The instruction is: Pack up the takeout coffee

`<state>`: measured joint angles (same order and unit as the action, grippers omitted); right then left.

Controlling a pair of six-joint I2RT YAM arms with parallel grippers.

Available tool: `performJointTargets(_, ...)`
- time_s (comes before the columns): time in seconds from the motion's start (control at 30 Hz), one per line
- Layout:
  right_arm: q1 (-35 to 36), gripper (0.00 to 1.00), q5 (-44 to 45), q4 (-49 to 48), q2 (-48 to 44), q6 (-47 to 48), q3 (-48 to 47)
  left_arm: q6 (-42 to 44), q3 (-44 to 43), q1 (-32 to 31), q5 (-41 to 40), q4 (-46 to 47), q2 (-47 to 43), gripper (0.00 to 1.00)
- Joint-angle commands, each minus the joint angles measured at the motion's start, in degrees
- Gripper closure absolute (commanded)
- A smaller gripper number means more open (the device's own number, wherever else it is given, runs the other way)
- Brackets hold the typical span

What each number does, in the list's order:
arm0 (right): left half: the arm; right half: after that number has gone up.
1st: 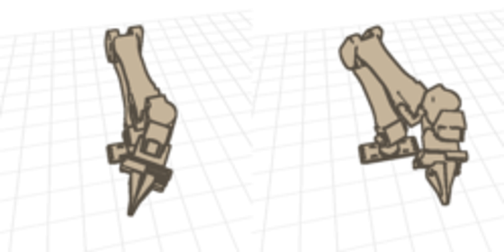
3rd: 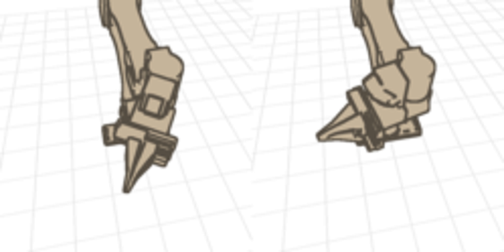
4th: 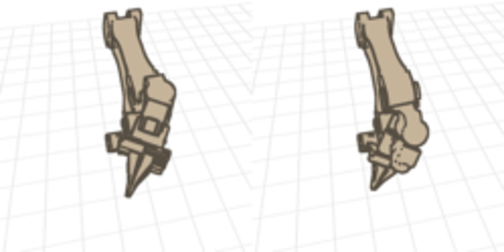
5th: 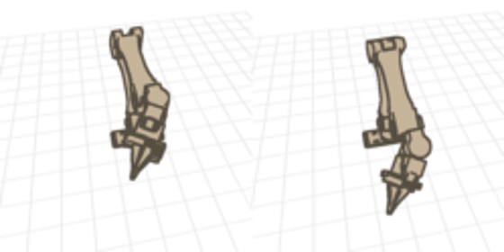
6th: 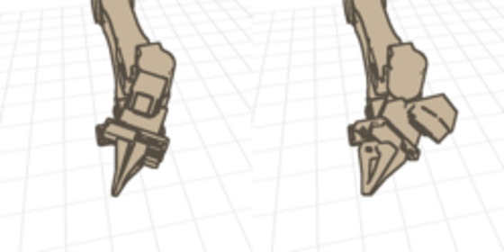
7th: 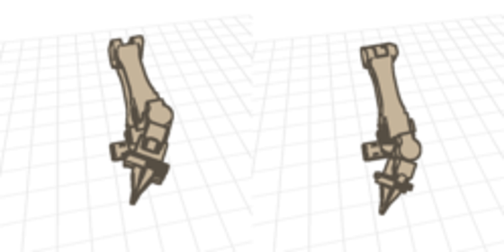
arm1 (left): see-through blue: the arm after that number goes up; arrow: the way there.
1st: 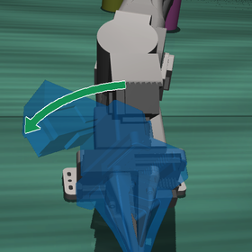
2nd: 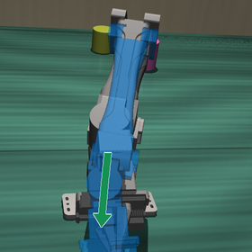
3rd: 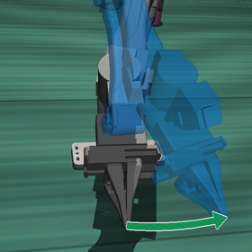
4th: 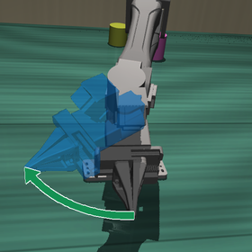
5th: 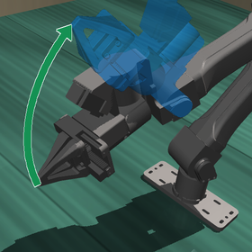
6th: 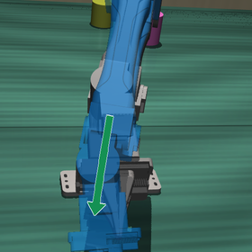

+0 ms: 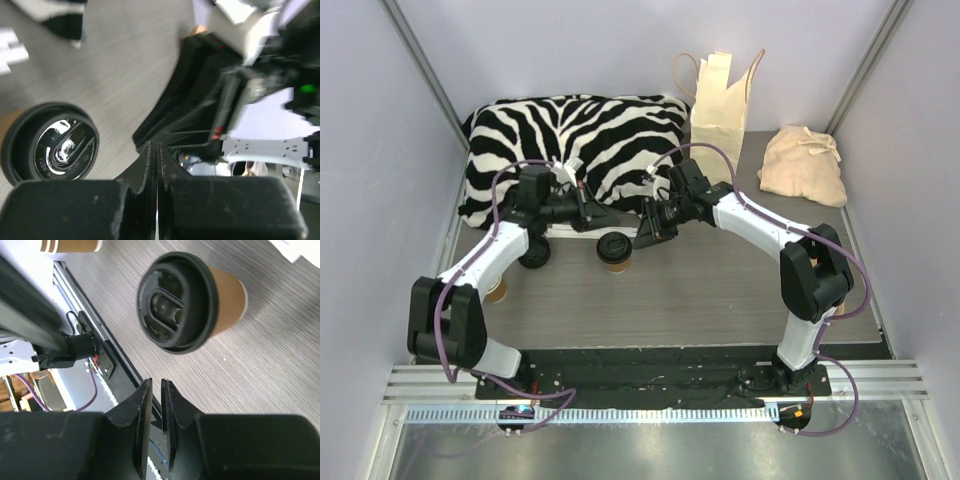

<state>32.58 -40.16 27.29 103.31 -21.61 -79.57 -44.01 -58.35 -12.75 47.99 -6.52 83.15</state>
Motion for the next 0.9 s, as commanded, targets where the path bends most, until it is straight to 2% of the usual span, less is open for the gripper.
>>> performJointTargets(0.0, 1.3, 0.8, -0.8, -2.3, 0.0, -1.9, -2.1, 2.9, 0.4, -1.7, 2.0, -5.5, 4.5, 1.0)
performJointTargets(0.17, 2.2, 0.8, 1.0, -2.7, 0.6, -1.2, -1.5, 3.8, 0.4, -1.8, 1.9, -6.0, 8.8, 1.0)
performJointTargets(0.33, 3.1, 0.82, 9.7, 0.6, 0.1, 2.1, -3.7, 4.2, 0.4, -1.8, 0.0, -7.4, 11.3, 1.0)
performJointTargets(0.57, 6.1, 0.79, 18.1, 2.3, -3.0, 6.3, -5.2, 4.5, -0.3, -1.8, -1.1, -8.3, 13.3, 1.0)
performJointTargets(0.87, 8.2, 0.78, 19.8, -3.6, 0.0, 8.2, -1.6, 5.9, -0.6, -1.8, -1.8, -9.6, 14.1, 1.0)
